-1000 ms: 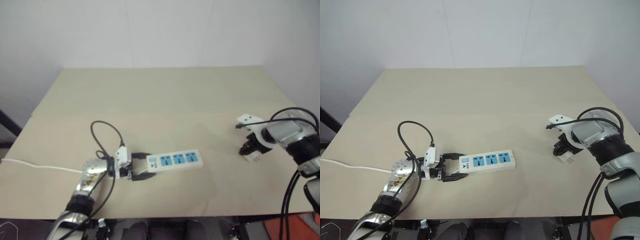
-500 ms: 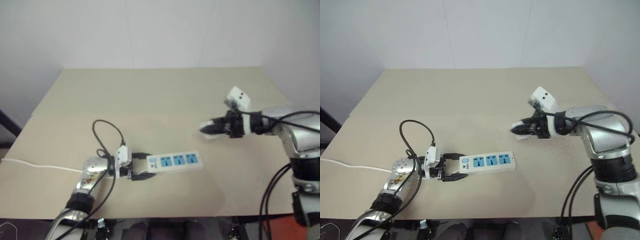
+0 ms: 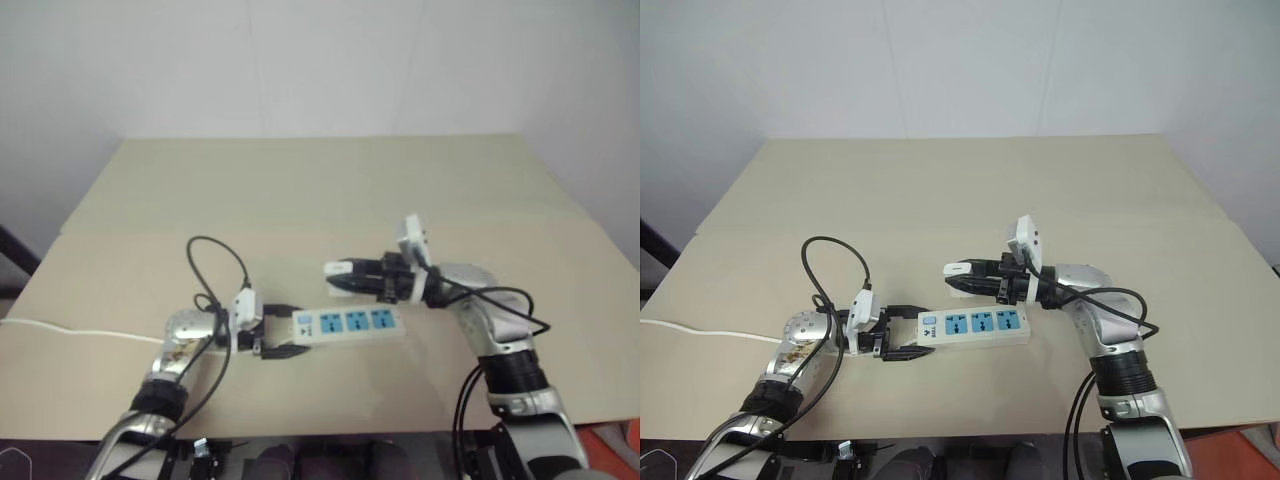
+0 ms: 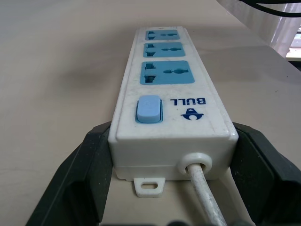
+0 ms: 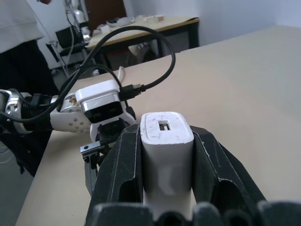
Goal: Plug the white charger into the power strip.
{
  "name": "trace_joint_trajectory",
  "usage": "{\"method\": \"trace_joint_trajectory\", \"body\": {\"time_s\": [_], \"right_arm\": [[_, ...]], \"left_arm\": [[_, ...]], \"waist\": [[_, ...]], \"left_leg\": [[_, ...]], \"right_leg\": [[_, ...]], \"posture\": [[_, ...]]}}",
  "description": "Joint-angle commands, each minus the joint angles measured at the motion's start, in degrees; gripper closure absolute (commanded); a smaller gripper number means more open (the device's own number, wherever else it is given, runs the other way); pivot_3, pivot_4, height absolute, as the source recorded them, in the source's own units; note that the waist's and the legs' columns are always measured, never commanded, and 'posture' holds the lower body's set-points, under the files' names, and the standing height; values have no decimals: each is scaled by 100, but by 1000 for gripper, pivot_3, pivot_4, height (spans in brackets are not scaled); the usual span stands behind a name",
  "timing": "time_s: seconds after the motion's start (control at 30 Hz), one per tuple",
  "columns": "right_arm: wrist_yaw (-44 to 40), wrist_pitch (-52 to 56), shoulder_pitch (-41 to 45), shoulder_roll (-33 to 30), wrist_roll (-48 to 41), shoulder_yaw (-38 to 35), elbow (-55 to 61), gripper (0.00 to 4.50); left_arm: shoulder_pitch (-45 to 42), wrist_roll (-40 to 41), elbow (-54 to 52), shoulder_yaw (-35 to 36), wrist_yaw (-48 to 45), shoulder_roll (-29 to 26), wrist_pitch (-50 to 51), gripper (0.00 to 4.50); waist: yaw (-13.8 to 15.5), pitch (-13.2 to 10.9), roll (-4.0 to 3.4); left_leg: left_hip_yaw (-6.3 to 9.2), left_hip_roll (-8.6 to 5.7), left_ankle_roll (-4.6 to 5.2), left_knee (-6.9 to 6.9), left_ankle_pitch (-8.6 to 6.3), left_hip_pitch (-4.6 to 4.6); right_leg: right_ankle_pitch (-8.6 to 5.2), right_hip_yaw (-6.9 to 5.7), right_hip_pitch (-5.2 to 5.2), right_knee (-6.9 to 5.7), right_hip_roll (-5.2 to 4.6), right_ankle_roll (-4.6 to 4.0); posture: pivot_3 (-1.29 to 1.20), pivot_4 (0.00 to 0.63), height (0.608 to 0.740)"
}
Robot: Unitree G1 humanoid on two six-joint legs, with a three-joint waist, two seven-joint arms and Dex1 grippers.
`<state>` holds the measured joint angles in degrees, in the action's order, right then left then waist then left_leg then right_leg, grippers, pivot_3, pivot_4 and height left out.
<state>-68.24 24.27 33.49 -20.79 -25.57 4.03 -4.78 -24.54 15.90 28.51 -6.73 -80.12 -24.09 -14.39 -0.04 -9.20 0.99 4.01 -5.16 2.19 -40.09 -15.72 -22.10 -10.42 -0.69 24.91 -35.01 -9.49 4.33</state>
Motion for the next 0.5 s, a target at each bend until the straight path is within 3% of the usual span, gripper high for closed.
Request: {"method": "trace_joint_trajectory", "body": {"time_s": [0.03, 0.5], "right_arm": [[-308, -563, 145, 89, 88, 152, -361, 3398], [-597, -1220, 72, 610, -4, 148, -1330, 3398]], "left_arm": [[48, -94, 12, -101, -31, -18, 38, 1244], [-46, -128, 152, -114, 28, 49, -38, 1244]], "waist": [[-16, 0, 0], [-35, 0, -1]], "left_leg": [[0, 0, 0, 0, 0, 1], [1, 0, -1, 2, 0, 4]], "right_leg": [[0, 1, -1, 0, 0, 0], [0, 2, 0, -3, 0, 0]], "posture": [[0, 150, 740], [0, 150, 740]]}}
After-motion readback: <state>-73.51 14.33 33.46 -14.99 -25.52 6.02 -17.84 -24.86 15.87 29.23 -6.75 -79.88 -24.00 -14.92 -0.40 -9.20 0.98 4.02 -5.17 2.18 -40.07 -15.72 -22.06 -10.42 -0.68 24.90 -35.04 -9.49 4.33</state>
